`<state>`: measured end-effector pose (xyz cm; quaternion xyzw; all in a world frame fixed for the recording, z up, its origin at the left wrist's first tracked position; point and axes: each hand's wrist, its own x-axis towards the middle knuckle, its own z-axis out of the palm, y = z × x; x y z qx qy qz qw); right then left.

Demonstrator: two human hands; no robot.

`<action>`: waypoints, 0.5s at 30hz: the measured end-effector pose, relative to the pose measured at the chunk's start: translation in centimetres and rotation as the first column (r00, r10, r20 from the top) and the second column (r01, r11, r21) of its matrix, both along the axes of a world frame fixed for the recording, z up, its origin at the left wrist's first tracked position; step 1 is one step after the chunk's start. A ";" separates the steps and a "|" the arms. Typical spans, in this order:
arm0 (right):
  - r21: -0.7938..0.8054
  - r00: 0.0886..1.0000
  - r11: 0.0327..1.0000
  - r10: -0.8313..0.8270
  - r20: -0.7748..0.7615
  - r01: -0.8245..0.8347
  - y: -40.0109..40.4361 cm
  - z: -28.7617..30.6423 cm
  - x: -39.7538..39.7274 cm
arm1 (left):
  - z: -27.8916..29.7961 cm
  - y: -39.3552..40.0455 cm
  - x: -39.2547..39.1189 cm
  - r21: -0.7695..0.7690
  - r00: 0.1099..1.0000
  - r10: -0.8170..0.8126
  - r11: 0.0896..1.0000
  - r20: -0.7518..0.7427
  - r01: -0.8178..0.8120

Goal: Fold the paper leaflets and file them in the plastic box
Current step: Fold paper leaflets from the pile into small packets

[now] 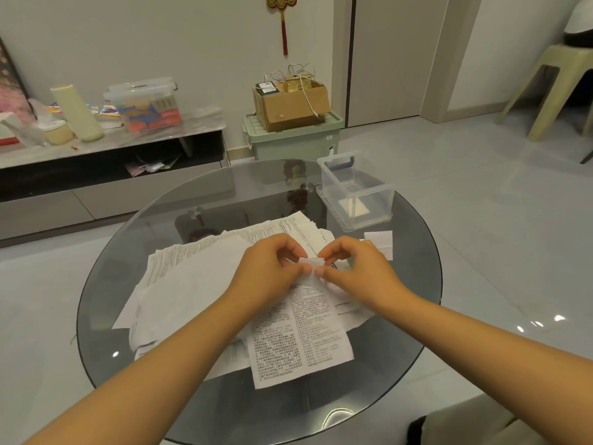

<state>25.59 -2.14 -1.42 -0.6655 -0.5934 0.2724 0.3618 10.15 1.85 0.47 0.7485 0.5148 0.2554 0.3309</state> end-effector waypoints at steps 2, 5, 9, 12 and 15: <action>-0.033 0.991 0.999 -0.022 -0.132 0.018 0.0 0.5 0.6 | 0.4 0.1 0.6 -0.043 0.998 0.003 0.999 0.070 0.000; -0.044 0.965 0.997 -0.069 -0.254 0.060 -0.1 1.2 1.7 | 0.9 0.2 2.1 -0.078 0.989 0.024 0.997 0.146 -0.012; -0.016 0.967 0.988 -0.154 -0.204 0.154 0.0 1.5 3.7 | 0.9 0.3 5.0 -0.103 0.982 0.010 0.995 0.188 0.010; 0.004 0.969 0.976 -0.217 -0.118 0.219 0.3 1.4 5.3 | 0.4 0.6 7.2 -0.073 0.983 0.004 0.997 0.184 0.010; 0.036 0.963 0.964 -0.262 -0.064 0.265 0.7 1.0 6.5 | -0.4 1.2 9.1 -0.061 0.982 0.027 0.998 0.186 -0.016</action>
